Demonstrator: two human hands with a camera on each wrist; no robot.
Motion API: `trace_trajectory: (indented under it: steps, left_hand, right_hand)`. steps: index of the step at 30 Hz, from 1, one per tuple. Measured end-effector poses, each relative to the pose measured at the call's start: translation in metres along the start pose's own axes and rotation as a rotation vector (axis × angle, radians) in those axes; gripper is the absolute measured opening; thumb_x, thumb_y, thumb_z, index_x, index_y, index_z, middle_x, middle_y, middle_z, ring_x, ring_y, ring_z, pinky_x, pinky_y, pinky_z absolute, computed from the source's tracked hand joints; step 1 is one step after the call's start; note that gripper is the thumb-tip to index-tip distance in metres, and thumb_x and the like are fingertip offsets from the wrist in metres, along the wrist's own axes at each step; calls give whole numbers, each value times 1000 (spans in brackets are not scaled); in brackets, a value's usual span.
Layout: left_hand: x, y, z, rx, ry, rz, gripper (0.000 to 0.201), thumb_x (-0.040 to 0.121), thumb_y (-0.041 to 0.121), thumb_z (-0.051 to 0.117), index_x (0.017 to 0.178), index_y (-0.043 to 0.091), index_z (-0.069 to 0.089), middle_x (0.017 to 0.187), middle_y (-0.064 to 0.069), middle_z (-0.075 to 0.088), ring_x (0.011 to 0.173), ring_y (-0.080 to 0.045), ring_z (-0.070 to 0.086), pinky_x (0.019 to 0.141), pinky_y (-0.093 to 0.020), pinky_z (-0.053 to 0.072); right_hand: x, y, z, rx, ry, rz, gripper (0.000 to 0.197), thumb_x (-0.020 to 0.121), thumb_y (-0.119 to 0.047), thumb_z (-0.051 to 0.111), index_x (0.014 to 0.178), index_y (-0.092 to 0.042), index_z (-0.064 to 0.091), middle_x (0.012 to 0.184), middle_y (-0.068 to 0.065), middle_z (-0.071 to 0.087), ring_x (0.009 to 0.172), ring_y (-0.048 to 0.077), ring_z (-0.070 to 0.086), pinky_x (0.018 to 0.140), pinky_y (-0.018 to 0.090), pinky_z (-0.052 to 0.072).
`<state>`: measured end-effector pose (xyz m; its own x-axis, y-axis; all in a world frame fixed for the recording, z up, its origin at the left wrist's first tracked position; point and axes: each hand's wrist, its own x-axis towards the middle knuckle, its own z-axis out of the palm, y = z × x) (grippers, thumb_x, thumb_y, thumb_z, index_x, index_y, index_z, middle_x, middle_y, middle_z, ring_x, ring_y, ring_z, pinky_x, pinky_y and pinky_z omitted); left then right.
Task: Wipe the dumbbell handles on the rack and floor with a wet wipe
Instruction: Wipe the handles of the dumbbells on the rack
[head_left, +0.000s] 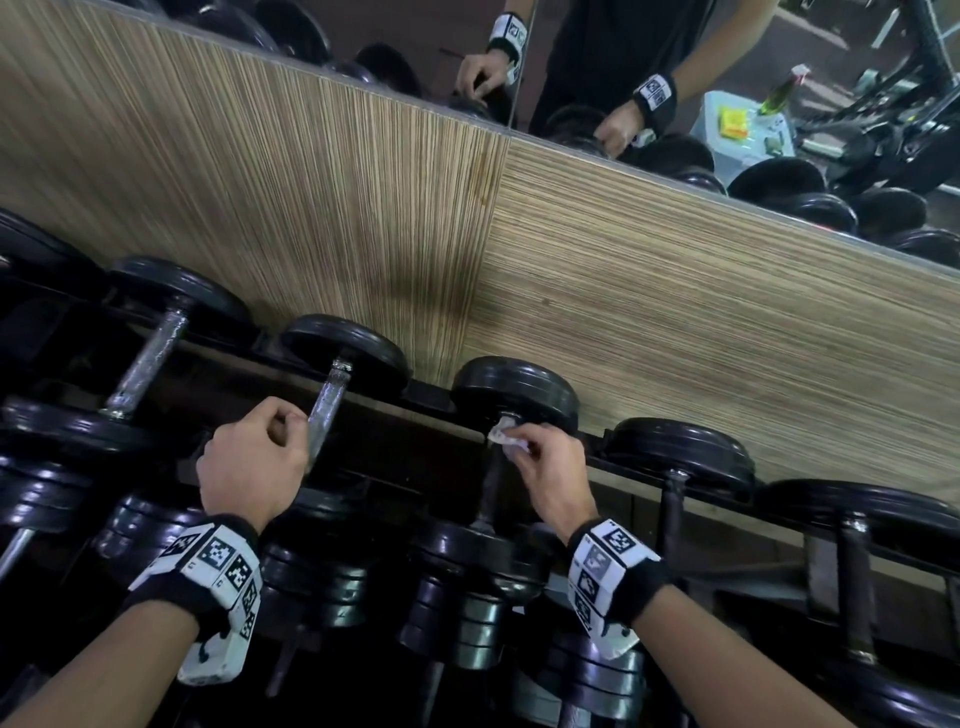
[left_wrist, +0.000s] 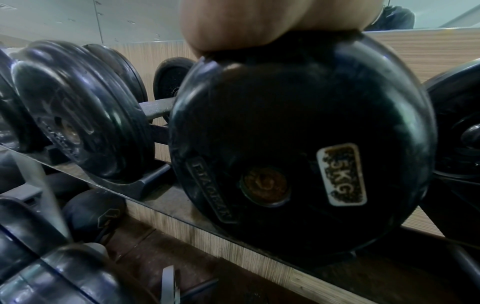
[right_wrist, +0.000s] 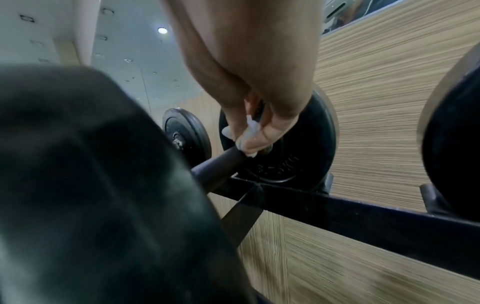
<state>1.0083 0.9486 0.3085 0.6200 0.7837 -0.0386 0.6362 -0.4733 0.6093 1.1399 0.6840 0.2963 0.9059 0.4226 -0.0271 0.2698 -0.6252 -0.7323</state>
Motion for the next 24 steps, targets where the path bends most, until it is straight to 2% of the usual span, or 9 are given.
trace_trajectory:
  steps: [3,5,7,9,12,15,19,22,24]
  left_hand:
    - [1,-1,1,0,2,1,16,93,27,54,80,28,63,62,7,61,67,-29,56,73,-40,44]
    - [1,0,1,7,2,1,16,93,28,54,80,28,63,61,7,60,66,-28,55,72,-40,45]
    - [1,-1,1,12,1,8,16,93,27,54,80,28,63,60,8,59,63,-24,52,70,-38,42]
    - [1,-1,1,11,4,17,16,93,27,55,80,27,63,61,9,60,62,-24,52,69,-37,41]
    - [1,-2,2,11,8,20,16,93,27,55,80,27,63,61,8,60,62,-25,54,68,-37,42]
    - [1,-3,3,20,7,19,16,92,27,54,79,26,63,61,9,60,64,-27,55,67,-36,41]
    - [3,-6,4,11,5,17,15,92,28,55,79,27,63,64,6,62,68,-32,57,69,-39,44]
    - [3,-7,5,21,8,20,15,92,29,56,79,27,63,66,6,63,69,-33,57,70,-39,44]
    - [4,-6,5,11,11,16,15,92,29,56,79,27,63,65,6,63,68,-32,57,69,-38,42]
  right_hand:
    - [-13,8,-3,50,-152,34,20,89,0,71,101,-14,79,93,-20,69,86,-15,62,85,5,45]
    - [-23,12,-2,35,-313,50,15,89,-6,74,100,-16,79,97,-9,75,91,-6,67,89,18,53]
    - [-33,9,-5,36,-456,41,11,89,-9,75,98,-12,80,96,-7,77,94,-11,65,86,10,48]
    - [-34,3,-9,44,-424,18,13,89,-8,73,101,-10,78,88,-16,72,86,-20,61,79,2,41]
    - [-20,-4,-12,-19,-113,17,27,92,-5,69,117,-15,73,101,-16,68,85,-15,60,81,1,42]
    - [-1,-7,-2,-96,-3,31,20,93,-5,66,108,-14,74,102,-4,73,92,9,68,85,23,53]
    - [5,-9,9,-140,-8,62,13,95,-7,63,100,-10,75,98,5,72,91,20,67,77,24,46]
    - [-6,-8,9,-51,-165,93,12,97,-17,65,90,-17,75,80,-8,68,72,1,60,69,20,43]
    - [-17,-7,13,-65,-359,138,22,97,-24,66,75,-25,67,73,-11,63,67,0,56,64,18,41]
